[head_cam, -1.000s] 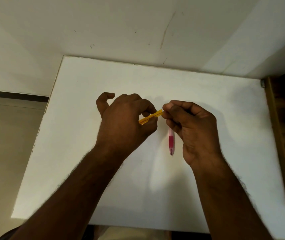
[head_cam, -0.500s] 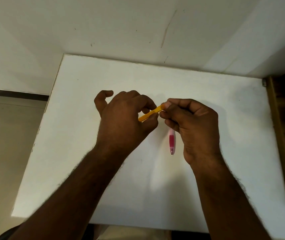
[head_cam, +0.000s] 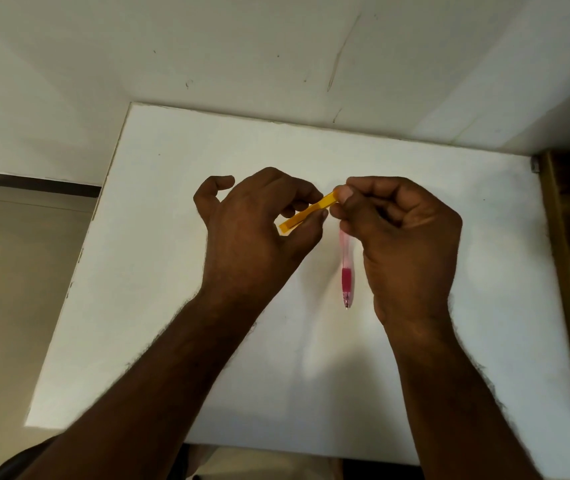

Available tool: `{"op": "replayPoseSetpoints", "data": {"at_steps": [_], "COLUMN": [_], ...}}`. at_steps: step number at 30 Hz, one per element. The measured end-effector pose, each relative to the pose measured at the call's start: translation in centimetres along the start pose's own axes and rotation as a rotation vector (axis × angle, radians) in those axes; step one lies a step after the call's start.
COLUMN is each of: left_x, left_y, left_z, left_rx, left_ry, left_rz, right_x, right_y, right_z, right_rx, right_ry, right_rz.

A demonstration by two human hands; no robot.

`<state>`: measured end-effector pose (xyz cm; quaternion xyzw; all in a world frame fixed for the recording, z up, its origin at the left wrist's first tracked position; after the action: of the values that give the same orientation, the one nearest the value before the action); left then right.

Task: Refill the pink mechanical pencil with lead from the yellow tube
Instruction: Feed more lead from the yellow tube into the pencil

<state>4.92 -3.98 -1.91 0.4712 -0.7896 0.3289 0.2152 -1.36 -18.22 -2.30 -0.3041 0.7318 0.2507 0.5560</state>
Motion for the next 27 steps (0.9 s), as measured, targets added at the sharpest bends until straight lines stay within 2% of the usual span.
{"op": "replayPoseSetpoints", "data": {"at_steps": [5,10,14,18,23,27], "left_x": [0.3,0.4,0.3,0.1,-0.8,-1.7], "left_y": [-0.1,0.0,0.1,0.2,0.2,0.4], "left_z": [-0.1,-0.1,-0.2,-0.2,0.3,1.2], "left_rx": [0.062,0.058,0.047,0.026,-0.068,-0.201], "left_ry": [0.046,0.038,0.002,-0.028,-0.098,-0.135], "left_rz": [0.033,0.036,0.029,0.021,-0.098,-0.264], "right_x": [-1.1,-1.1,-1.3,-0.8,0.2,1.2], "right_y": [0.4,0.5,0.6,0.4,-0.1,-0.5], "right_z": [-0.2,-0.2,-0.2,-0.1,0.2,-0.4], "right_rx": [0.052,0.044,-0.004,-0.075,-0.172,-0.063], "right_ry": [0.025,-0.039,0.087,0.178,0.288,0.469], "right_rz": [-0.134,-0.102,-0.189,-0.185,-0.117,-0.072]}}
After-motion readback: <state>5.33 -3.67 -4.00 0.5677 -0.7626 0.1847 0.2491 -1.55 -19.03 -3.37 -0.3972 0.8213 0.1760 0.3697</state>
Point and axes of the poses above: each hand's wrist, its own y-axis away from the middle knuckle, its own z-axis out of the palm, x = y × z, the point moved 3 cm from there along -y, towards the middle knuckle, and after that the axes turned 1 degree about -y, right-handed, at the moved point
